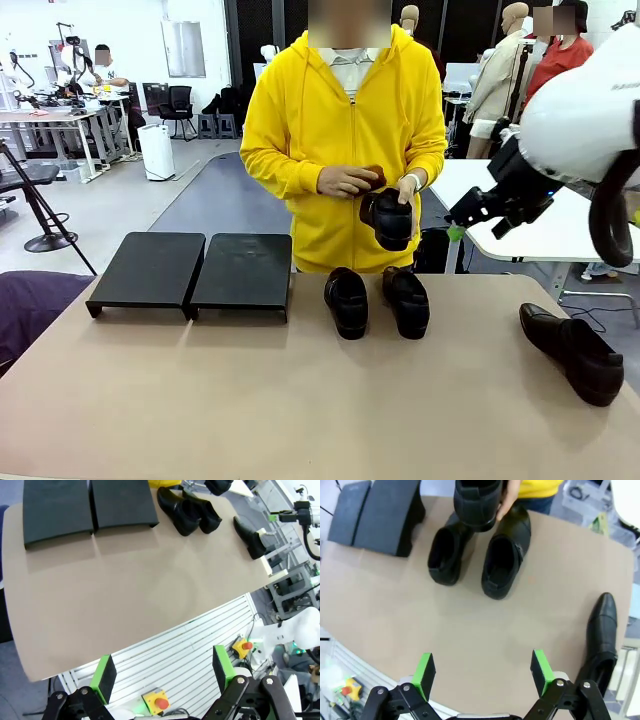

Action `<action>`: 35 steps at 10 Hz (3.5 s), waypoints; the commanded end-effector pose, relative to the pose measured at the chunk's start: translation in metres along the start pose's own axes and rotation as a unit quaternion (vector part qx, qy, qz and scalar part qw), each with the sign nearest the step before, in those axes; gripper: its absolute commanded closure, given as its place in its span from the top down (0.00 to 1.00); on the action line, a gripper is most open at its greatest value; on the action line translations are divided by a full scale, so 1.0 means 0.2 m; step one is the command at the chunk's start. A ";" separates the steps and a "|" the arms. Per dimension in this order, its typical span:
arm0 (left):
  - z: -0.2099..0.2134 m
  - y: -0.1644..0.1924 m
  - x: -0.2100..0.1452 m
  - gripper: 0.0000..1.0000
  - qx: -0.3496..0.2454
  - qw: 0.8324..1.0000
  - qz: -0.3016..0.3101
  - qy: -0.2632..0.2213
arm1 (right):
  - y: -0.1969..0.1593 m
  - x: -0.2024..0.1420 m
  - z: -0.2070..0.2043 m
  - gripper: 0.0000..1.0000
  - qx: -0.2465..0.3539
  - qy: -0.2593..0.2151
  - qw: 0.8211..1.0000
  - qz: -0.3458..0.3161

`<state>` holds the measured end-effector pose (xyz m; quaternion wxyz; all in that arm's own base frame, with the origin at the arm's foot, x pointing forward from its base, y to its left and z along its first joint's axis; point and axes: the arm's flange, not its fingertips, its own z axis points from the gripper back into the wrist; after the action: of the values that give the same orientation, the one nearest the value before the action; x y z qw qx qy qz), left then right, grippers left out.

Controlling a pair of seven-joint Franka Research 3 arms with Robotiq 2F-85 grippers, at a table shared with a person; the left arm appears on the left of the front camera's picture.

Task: Organize the shoes by placing them on the stand.
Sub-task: Pick up one Shoe and place it in the middle of the table.

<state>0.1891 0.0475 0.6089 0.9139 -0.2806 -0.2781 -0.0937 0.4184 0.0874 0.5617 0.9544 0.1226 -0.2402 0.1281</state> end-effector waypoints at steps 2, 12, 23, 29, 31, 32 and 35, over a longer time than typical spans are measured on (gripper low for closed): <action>0.01 0.00 0.00 1.00 -0.010 1.000 -0.004 -0.001 | -0.05 -0.43 0.37 1.00 0.081 0.015 0.996 -0.039; 0.01 0.00 0.00 1.00 -0.010 1.000 -0.004 -0.001 | 0.05 -0.09 0.06 1.00 0.107 0.051 0.993 0.015; 0.01 0.00 0.00 1.00 -0.010 1.000 -0.004 -0.001 | -0.12 -0.54 0.58 1.00 0.102 0.058 0.992 -0.042; 0.01 0.00 0.00 1.00 -0.010 1.000 -0.004 -0.001 | -0.07 -1.10 1.19 1.00 0.099 0.088 0.989 -0.073; 0.01 0.00 0.00 1.00 -0.010 1.000 -0.004 -0.001 | -0.09 -1.10 1.15 1.00 0.111 0.082 0.988 -0.062; 0.01 0.00 0.00 1.00 -0.010 1.000 -0.004 -0.001 | -0.10 -1.06 1.13 1.00 0.114 0.072 0.989 -0.054; 0.01 0.00 0.00 1.00 -0.010 1.000 -0.004 -0.001 | -0.08 -0.71 0.89 1.00 0.099 0.068 0.990 -0.079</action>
<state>0.1889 0.0480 0.6094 0.9139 -0.2803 -0.2782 -0.0938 0.1862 -0.0233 0.6427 0.9574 0.2287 -0.1494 0.0937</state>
